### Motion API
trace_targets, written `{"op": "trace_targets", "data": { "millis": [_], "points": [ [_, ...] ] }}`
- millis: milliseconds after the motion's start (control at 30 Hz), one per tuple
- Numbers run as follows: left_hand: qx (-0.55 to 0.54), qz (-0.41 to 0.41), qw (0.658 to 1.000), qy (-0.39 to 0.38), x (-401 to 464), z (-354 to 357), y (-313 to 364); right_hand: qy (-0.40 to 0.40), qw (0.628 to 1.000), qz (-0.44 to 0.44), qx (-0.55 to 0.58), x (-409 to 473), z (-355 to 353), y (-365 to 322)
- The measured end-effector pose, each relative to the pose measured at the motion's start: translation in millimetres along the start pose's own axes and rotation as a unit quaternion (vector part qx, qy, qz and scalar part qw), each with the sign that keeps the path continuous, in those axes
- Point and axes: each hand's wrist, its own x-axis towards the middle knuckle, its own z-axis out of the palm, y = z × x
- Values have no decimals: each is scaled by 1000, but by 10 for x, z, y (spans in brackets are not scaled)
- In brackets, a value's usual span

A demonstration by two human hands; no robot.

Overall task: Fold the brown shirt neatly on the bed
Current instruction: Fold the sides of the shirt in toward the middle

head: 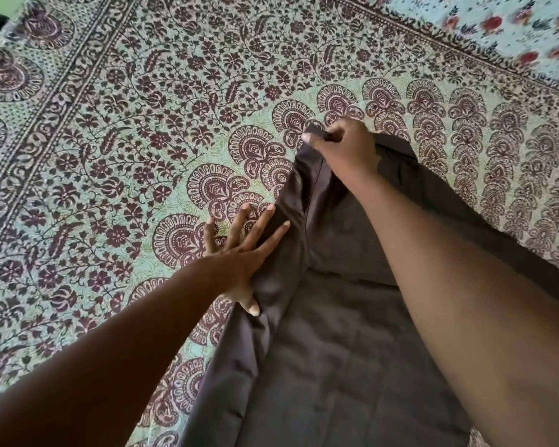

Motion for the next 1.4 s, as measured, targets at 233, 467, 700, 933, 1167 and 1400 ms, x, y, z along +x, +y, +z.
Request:
{"op": "trace_targets", "data": {
  "millis": [233, 467, 700, 933, 1167, 1400],
  "points": [
    [-13, 9, 1000, -10, -33, -51, 4, -10, 994, 107, -6, 295, 62, 18],
    [-22, 19, 1000, -9, -46, -75, -21, 12, 994, 26, -104, 233, 39, -79],
    [-16, 19, 1000, -7, -19, -41, -32, -20, 996, -11, -88, -7, -222, 345],
    [-16, 15, 1000, -8, -19, -71, -24, -124, 984, -5, -127, -241, -484, 580],
    [-18, 14, 1000, -13, -22, -74, -18, -63, 993, 56, -78, -313, -741, 697],
    [-20, 15, 1000, -15, -23, -70, -17, -62, 985, 116, -109, -445, -744, 830]
  ]
}}
